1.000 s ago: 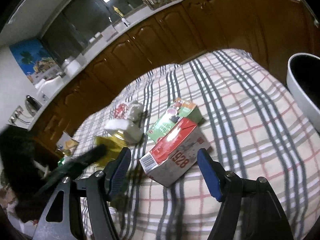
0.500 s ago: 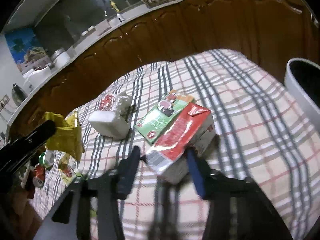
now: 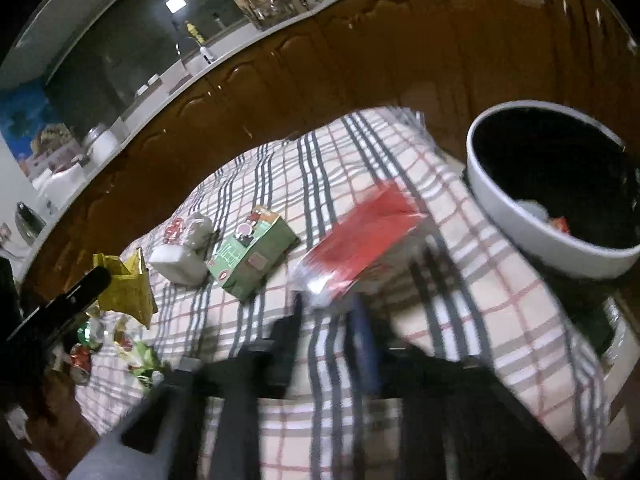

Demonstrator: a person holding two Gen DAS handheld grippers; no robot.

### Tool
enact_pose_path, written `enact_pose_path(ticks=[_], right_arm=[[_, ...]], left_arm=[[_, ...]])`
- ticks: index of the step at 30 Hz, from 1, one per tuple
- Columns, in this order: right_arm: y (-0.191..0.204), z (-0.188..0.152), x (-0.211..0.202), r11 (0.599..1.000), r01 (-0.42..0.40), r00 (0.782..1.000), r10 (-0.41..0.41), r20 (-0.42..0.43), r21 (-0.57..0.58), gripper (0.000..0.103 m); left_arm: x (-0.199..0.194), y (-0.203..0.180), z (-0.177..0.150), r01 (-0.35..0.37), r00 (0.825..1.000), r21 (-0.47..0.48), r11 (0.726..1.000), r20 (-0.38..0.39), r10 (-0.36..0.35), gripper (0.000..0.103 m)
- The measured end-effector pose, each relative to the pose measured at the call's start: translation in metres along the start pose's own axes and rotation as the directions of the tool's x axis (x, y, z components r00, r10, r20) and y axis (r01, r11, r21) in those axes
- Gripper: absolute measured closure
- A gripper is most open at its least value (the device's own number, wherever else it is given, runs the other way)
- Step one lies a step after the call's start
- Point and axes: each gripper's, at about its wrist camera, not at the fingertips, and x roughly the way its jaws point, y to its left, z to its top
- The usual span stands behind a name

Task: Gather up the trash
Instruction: 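Grasp the yellow wrapper with the left gripper while the right grasps the red carton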

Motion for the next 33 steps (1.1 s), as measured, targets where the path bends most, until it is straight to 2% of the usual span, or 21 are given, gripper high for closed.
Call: enact_pose_path(ticks=[2,13,17,19,22,25,29,31,33], right_arm=[[-0.001,0.001,0.001,1.000,0.012,1.000,-0.012,0.016,0.008,0.040],[-0.046,0.021,-0.006,0.987,0.008,0.996,-0.021,0.084,0.160,0.038],[-0.044,0.043,0.000,0.998,0.019,0.995,-0.025,0.100,0.055,0.030],[-0.045,0.053,0.009,1.000,0.015,0.997,-0.015,0.082,0.000,0.029],[-0.052,0.061,0.022,0.999,-0.031,0.999,0.031,0.022,-0.010,0.029],[-0.053,0.056,0.023,0.991,-0.135,0.990,0.135,-0.043,0.014,0.033],[-0.033,0.033,0.013,0.969,-0.239,0.963,0.228,-0.145,-0.060,0.033],[-0.024,0.027,0.003,0.965,-0.223,0.969,0.203,-0.144,-0.141,0.033],[-0.017,0.027,-0.009,0.951,-0.145,0.988,0.126,-0.087,-0.274,0.033]], left_arm=[[-0.001,0.000,0.001,-0.003,1.000,-0.004,1.000,0.002,0.003,0.097],[0.014,-0.008,-0.001,0.016,1.000,0.002,1.000,-0.026,-0.016,0.097],[0.020,-0.013,-0.001,0.027,0.999,0.003,1.000,-0.036,-0.026,0.097],[0.023,-0.016,-0.002,0.030,0.999,0.006,1.000,-0.041,-0.030,0.097],[0.026,-0.020,-0.003,0.033,0.998,0.010,0.999,-0.049,-0.033,0.097],[0.030,-0.020,-0.004,0.033,0.998,0.010,0.999,-0.057,-0.032,0.097],[0.035,-0.019,-0.003,0.027,0.997,0.010,1.000,-0.068,-0.026,0.097],[0.035,-0.019,-0.002,0.023,0.998,0.014,1.000,-0.067,-0.022,0.097],[0.035,-0.017,0.001,0.019,0.998,0.015,1.000,-0.063,-0.018,0.097]])
